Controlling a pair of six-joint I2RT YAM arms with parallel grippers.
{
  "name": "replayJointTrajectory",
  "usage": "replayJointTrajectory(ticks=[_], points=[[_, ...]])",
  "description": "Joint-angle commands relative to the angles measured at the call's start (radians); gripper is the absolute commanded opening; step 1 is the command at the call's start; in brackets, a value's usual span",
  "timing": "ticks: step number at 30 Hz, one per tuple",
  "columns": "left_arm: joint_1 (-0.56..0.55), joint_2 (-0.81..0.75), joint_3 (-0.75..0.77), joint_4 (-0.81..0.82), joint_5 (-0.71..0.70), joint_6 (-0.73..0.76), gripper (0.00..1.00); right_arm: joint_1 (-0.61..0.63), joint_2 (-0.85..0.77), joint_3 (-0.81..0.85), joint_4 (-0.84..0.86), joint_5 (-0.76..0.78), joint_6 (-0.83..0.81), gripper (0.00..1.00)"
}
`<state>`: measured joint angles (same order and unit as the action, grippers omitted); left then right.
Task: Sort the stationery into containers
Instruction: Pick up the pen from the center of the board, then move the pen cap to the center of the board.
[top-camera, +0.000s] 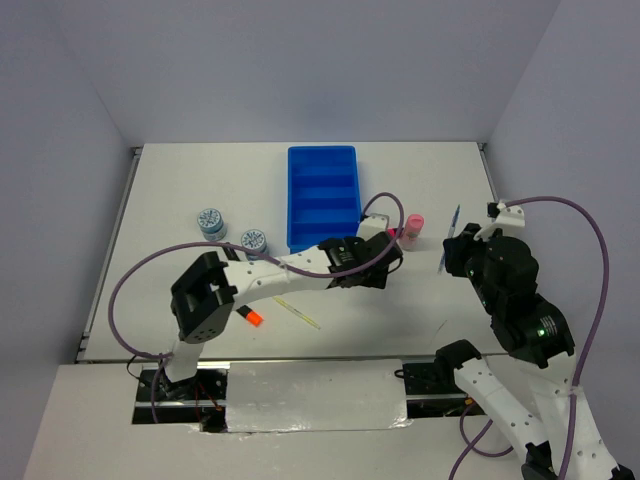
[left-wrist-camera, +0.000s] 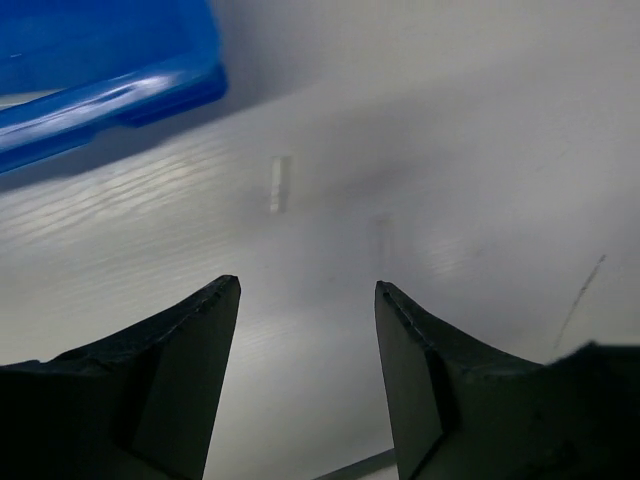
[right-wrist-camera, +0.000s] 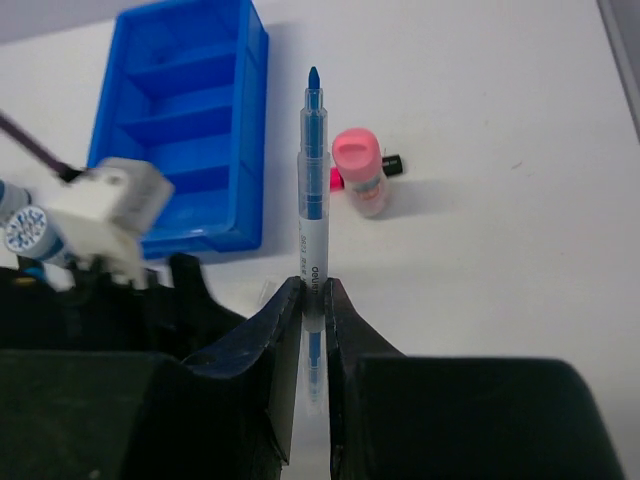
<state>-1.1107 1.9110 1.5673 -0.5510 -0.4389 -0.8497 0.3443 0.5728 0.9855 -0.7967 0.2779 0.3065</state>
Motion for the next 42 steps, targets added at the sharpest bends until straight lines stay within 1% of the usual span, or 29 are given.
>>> replayJointTrajectory(ticks=[1,2,3,4,9,12,17,21,25,29,33,38,41,42], points=[[-0.026,0.106,0.146,-0.003,0.029,-0.043,0.69,0.004,-0.03,0.067,-0.039,0.037,-0.003,0.0],[-0.028,0.137,0.173,-0.019,0.035,-0.043,0.67,0.004,-0.034,0.071,-0.044,0.03,-0.006,0.0],[-0.029,0.179,0.213,-0.021,0.04,-0.04,0.62,0.002,-0.04,0.074,-0.048,0.015,-0.007,0.0],[-0.034,0.197,0.227,-0.021,0.049,-0.038,0.61,0.002,-0.051,0.076,-0.052,0.011,-0.01,0.0],[-0.044,0.275,0.276,0.011,0.084,0.007,0.63,0.004,-0.06,0.081,-0.058,-0.014,-0.03,0.0],[-0.052,0.313,0.304,-0.007,0.051,0.018,0.63,0.004,-0.062,0.082,-0.056,-0.043,-0.041,0.0],[-0.052,0.353,0.312,-0.013,0.028,0.032,0.63,0.004,-0.068,0.081,-0.056,-0.075,-0.047,0.0],[-0.051,0.37,0.301,-0.004,0.038,0.029,0.58,0.004,-0.07,0.085,-0.059,-0.078,-0.053,0.0],[-0.052,0.362,0.263,0.031,0.065,0.031,0.57,0.004,-0.064,0.078,-0.055,-0.086,-0.056,0.0],[-0.054,0.365,0.255,0.033,0.074,0.038,0.56,0.004,-0.06,0.073,-0.049,-0.098,-0.056,0.0],[-0.057,0.368,0.24,0.065,0.103,0.052,0.5,0.002,-0.06,0.07,-0.045,-0.101,-0.058,0.0],[-0.063,0.365,0.22,0.072,0.109,0.061,0.48,0.004,-0.062,0.073,-0.05,-0.106,-0.061,0.0],[-0.067,0.367,0.209,0.076,0.111,0.067,0.41,0.004,-0.063,0.074,-0.053,-0.112,-0.063,0.0],[-0.067,0.365,0.206,0.074,0.109,0.067,0.35,0.002,-0.064,0.074,-0.053,-0.114,-0.063,0.0]])
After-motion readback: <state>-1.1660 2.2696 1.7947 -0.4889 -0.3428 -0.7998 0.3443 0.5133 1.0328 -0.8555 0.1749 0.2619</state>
